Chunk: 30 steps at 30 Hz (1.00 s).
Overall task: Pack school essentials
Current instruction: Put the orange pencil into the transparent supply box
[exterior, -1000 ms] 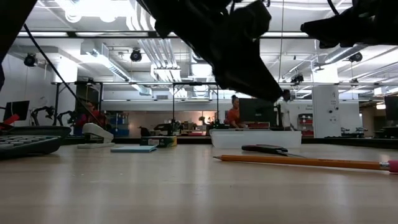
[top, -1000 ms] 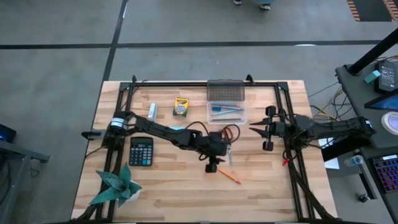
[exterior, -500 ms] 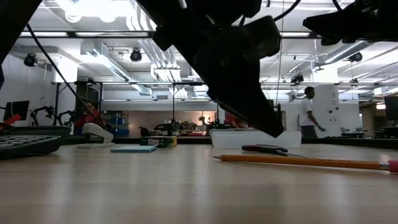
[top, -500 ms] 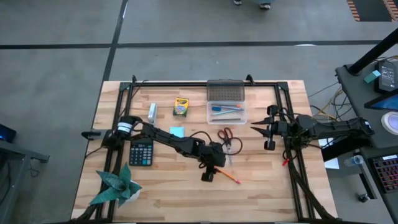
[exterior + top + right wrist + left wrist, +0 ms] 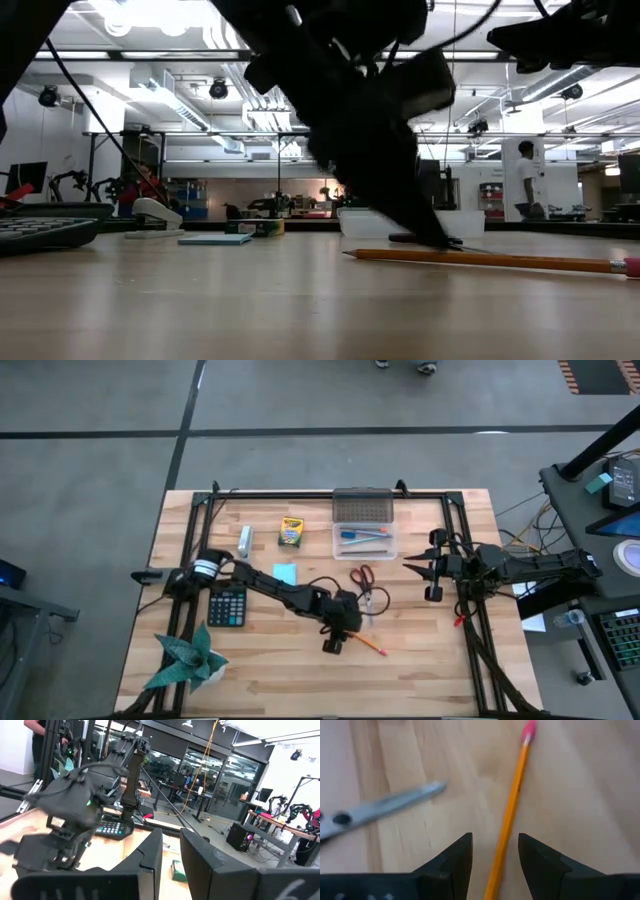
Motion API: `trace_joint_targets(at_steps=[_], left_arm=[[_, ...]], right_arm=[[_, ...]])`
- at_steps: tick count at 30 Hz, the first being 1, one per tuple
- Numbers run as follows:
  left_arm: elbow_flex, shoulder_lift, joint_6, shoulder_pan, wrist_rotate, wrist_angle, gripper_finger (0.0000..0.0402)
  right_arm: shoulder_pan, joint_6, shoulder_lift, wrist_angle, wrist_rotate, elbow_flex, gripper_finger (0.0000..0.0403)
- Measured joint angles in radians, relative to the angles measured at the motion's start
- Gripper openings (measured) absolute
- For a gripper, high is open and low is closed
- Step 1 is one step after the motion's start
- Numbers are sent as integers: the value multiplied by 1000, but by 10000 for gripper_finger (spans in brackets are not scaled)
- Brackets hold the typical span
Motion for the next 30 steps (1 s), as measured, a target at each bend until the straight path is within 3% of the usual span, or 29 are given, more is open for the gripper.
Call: trace_joint_targets(at_steps=[11, 15, 22, 30], left_arm=[[0, 26, 37, -10, -59, 8, 136], [-3, 26, 38, -11, -69, 9, 106], [-29, 23, 42, -11, -89, 10, 11], [-41, 9, 86, -9, -108, 15, 3]], right_arm=[[0, -1, 0, -2, 0, 0, 59], [0, -1, 0, -2, 0, 0, 59], [0, 1, 0, -1, 0, 0, 59], [0, 7, 0, 6, 0, 0, 59]])
